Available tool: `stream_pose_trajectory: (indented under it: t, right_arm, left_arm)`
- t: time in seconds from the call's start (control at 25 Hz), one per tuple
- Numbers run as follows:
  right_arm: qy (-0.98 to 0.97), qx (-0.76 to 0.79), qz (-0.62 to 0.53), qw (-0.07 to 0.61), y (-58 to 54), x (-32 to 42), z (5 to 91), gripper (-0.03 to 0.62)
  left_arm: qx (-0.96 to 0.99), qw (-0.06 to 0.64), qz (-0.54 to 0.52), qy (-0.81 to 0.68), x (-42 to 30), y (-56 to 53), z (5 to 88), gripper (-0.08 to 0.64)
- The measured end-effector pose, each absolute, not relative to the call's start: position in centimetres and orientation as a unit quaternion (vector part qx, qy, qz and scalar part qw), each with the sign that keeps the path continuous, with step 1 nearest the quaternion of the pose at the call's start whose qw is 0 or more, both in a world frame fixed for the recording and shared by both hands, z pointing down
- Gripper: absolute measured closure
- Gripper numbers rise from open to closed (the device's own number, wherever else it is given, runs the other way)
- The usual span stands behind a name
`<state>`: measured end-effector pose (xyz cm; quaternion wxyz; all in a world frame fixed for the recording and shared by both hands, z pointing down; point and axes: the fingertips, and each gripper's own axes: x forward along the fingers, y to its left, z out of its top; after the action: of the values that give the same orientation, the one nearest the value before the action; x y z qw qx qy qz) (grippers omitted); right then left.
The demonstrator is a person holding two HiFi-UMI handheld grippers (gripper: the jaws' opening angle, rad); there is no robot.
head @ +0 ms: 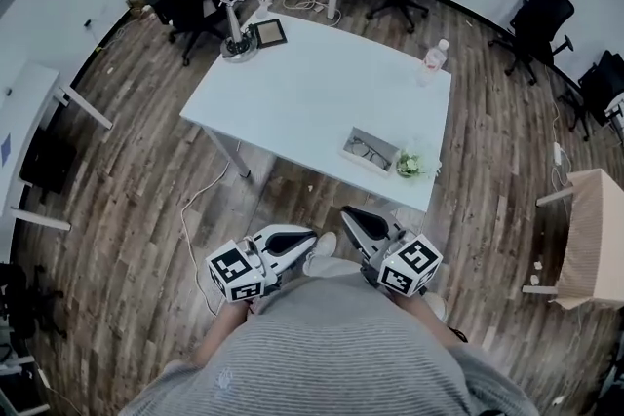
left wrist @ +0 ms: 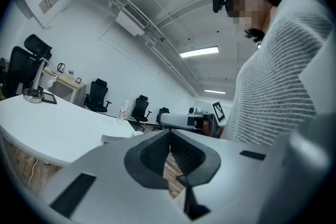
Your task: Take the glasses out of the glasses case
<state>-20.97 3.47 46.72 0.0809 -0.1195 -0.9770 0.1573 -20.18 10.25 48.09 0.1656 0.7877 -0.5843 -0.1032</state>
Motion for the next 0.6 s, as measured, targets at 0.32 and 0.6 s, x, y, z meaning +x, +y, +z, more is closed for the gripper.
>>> stream_pose_trajectory:
  t: [0.32,0.6]
  right_arm:
    - [-0.984,-0.053,0.157,0.062,-6.4,-26.0,45.5,0.575]
    - [-0.983,-0.005,0.169,0.075,-11.2,-26.6,47.4,0.575]
  left_arm:
    - [0.841,0.145,-0.073,-0.516,-24.5,0.6,47.0,0.548]
    - [0.875,0.137,-0.031,-0.464,-25.7,-5.1,48.4,0.548]
